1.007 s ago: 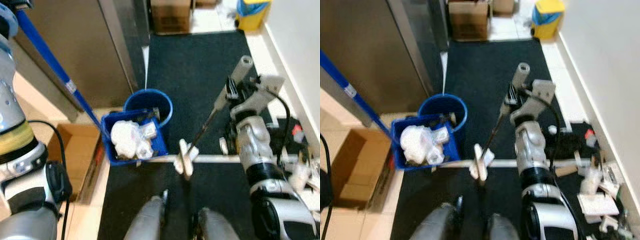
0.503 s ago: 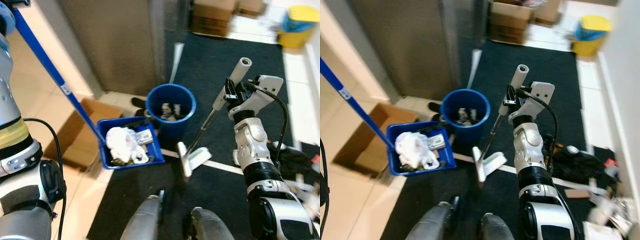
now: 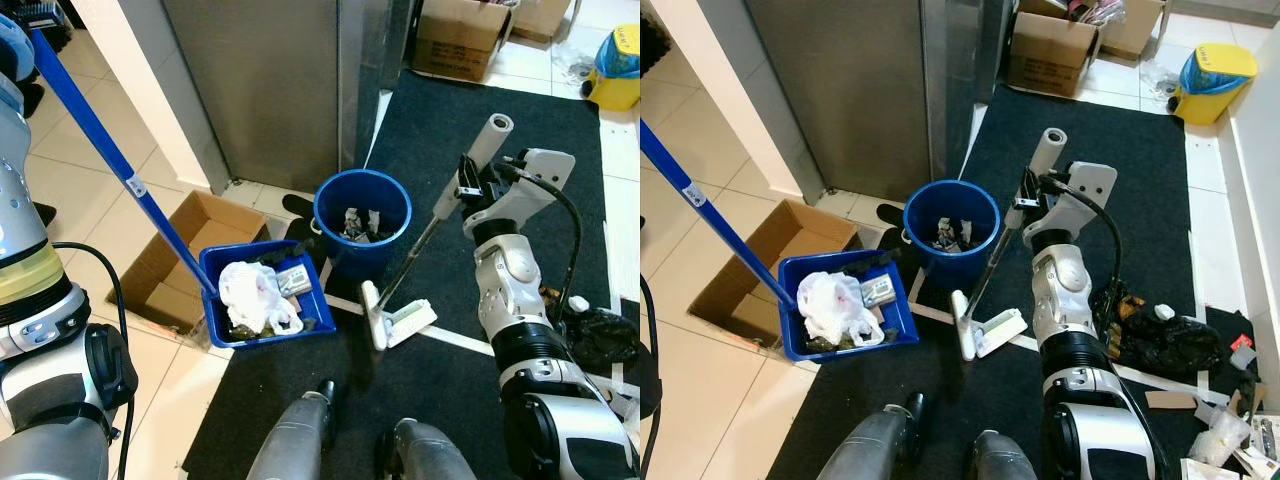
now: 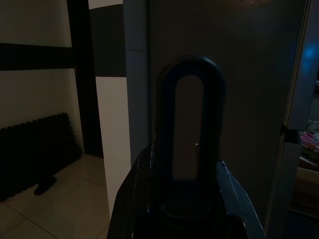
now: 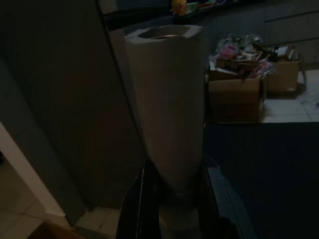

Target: Sweep floor

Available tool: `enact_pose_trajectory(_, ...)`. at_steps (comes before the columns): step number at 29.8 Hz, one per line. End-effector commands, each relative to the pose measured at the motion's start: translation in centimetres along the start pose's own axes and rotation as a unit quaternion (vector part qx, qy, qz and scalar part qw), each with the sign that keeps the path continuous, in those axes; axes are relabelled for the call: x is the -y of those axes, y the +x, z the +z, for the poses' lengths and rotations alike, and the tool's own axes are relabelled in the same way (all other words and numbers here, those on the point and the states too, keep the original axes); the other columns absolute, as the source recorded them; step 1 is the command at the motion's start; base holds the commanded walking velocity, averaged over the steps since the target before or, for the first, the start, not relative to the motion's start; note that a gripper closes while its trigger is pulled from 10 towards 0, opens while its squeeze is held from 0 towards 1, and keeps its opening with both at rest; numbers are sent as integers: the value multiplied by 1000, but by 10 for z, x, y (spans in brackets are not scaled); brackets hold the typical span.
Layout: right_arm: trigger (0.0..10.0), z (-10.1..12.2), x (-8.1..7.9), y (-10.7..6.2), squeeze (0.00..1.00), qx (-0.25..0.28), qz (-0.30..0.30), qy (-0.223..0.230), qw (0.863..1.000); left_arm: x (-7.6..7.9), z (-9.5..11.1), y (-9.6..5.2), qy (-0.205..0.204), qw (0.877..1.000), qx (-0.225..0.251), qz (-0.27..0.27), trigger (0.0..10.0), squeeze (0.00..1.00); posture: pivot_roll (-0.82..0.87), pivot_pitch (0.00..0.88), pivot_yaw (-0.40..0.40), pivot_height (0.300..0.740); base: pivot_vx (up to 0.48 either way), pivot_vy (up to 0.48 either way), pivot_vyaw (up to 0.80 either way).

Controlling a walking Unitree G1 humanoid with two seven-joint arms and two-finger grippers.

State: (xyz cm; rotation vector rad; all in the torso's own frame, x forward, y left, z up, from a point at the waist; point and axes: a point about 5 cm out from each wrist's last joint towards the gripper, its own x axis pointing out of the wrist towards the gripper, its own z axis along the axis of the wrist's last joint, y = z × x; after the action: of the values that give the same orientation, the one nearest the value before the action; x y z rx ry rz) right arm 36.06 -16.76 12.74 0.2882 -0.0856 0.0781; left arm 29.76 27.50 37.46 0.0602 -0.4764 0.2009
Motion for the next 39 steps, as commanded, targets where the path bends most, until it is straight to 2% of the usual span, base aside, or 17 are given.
enact_pose_trajectory(1, 10000, 2, 2, -1, 0, 14, -6, 3, 1000, 0, 5, -1, 9, 1000, 18, 2, 10000, 0, 67, 124, 47, 740, 0, 0, 0)
enact_pose_trajectory(5, 10000, 4, 3, -1, 0, 23, -12, 4, 1000, 0, 4, -2, 18, 1000, 25, 1, 10000, 0, 67, 126, 47, 740, 154, 0, 0)
enact_pose_trajectory(39, 10000, 3, 5, -2, 0, 28, -17, 3, 999, 2, 4, -1, 15, 999, 29, -5, 10000, 0, 67, 130, 49, 740, 451, 0, 0)
